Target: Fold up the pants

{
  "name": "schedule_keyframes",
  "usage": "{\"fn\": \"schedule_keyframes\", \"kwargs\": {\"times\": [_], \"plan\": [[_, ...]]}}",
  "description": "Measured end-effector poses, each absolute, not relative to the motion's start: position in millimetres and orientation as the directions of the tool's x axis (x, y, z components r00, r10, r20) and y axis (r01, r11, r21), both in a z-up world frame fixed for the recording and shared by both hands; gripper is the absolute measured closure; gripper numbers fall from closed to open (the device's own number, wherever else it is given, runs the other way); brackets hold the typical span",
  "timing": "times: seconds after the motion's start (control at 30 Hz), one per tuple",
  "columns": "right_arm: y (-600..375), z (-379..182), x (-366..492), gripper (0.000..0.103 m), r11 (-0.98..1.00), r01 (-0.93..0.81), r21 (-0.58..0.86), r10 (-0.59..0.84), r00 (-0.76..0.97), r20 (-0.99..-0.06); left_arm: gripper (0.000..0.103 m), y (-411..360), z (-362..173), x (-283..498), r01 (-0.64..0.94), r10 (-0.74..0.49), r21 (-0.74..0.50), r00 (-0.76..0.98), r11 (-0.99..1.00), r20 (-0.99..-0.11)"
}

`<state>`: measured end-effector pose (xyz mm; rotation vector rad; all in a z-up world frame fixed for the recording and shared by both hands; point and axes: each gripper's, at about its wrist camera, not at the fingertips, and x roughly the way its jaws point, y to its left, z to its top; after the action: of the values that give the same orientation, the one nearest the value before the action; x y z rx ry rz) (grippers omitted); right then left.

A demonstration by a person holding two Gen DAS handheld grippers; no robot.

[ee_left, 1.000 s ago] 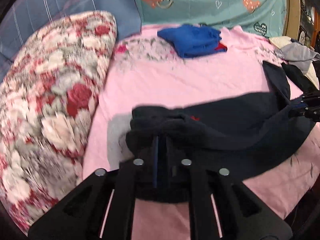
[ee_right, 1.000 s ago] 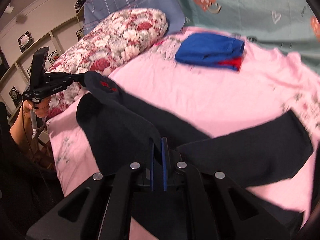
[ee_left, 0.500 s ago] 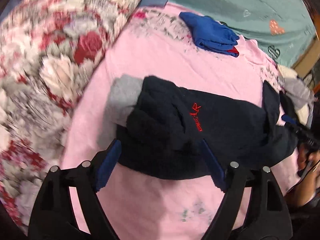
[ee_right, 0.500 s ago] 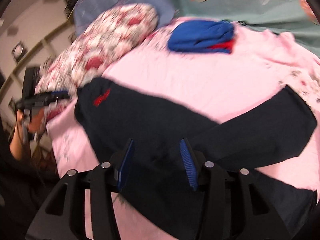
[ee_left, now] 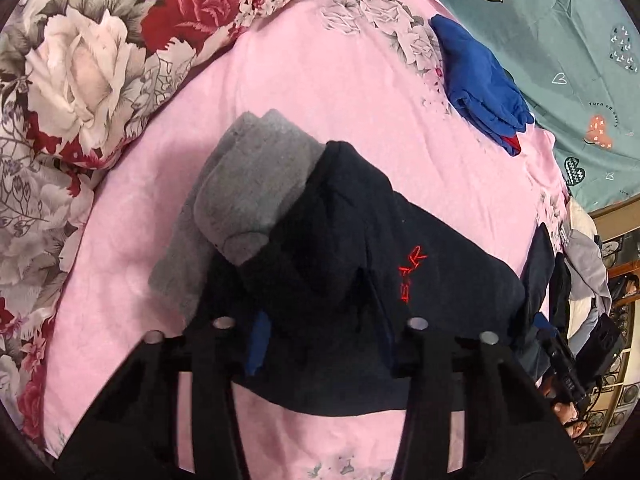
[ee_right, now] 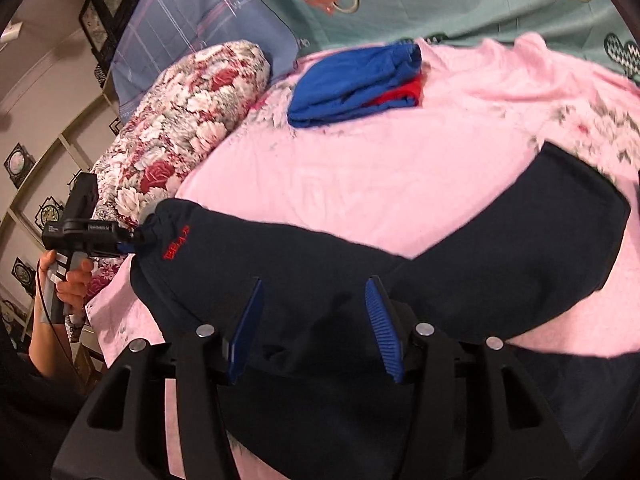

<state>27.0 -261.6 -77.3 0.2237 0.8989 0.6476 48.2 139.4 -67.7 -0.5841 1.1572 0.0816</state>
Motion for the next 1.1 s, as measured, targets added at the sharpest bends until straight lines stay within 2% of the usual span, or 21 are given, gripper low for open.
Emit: {"fn": "schedule_keyframes", "kwargs": {"times": [0.03,0.07,0.3,0.4,0.47,0.53,0.6,0.63,0.67,0.7,0.8,0.87,0.93,1.03,1.1], "plan": [[-258,-80,27,0.049,0.785,-0.435,0.44,0.611,0.434,-0.662,0.093,139,-65,48,-0.351,-0.213,-0.376,0.423,0.857,-0.881],[-253,-81,25,0.049,0.783,-0.445,0.434,0.611,0.425,-0.668,0.095,139,-62,46,-0.345,-0.206,-0.372,0.433,0.862,-0.878],[-230,-85,18,0.05,0.796,-0.485,0.362,0.567,0.389,-0.726,0.096,127,-21,6,-0.276,-0.14,-0.3,0.479,0.913,-0.866],[-232,-82,18,0.049,0.81,-0.472,0.349,0.547,0.39,-0.741,0.094,127,-27,-6,-0.273,-0.137,-0.285,0.458,0.919,-0.878],[-237,-82,22,0.049,0.836,-0.432,0.339,0.514,0.399,-0.76,0.086,126,-55,3,-0.289,-0.099,-0.226,0.396,0.93,-0.913],[-249,-79,30,0.047,0.874,-0.366,0.32,0.466,0.442,-0.767,0.084,125,-76,13,-0.266,-0.072,-0.19,0.396,0.945,-0.915],[-265,-73,40,0.038,0.917,-0.27,0.292,0.393,0.507,-0.767,0.084,121,-68,15,-0.26,-0.046,-0.165,0.408,0.951,-0.912],[-276,-70,46,0.029,0.939,-0.208,0.276,0.345,0.543,-0.765,0.08,120,-65,16,-0.257,-0.048,-0.166,0.409,0.952,-0.911],[-290,-67,54,0.022,0.964,-0.119,0.236,0.26,0.585,-0.768,0.075,119,-62,17,-0.25,-0.053,-0.167,0.408,0.954,-0.912],[-299,-65,62,0.019,0.981,-0.045,0.188,0.177,0.606,-0.775,0.074,119,-60,18,-0.245,-0.054,-0.165,0.404,0.955,-0.913],[-313,-64,95,0.019,0.992,0.032,0.119,0.076,0.593,-0.801,0.062,120,-41,10,-0.233,-0.08,-0.202,0.446,0.951,-0.891],[-315,-67,118,0.019,0.994,0.065,0.085,0.033,0.573,-0.819,0.044,123,-32,1,-0.225,-0.109,-0.247,0.49,0.943,-0.865],[-314,-76,146,0.019,0.992,0.121,0.037,-0.035,0.543,-0.839,0.039,122,-22,-3,-0.206,-0.127,-0.274,0.535,0.939,-0.835],[-310,-89,176,0.019,0.987,0.16,-0.004,-0.084,0.499,-0.862,0.039,117,-12,-7,-0.195,-0.084,-0.232,0.566,0.953,-0.82],[-312,-100,193,0.022,0.979,0.2,-0.025,-0.117,0.459,-0.881,0.039,118,-5,-8,-0.188,-0.101,-0.253,0.579,0.949,-0.809]]}}
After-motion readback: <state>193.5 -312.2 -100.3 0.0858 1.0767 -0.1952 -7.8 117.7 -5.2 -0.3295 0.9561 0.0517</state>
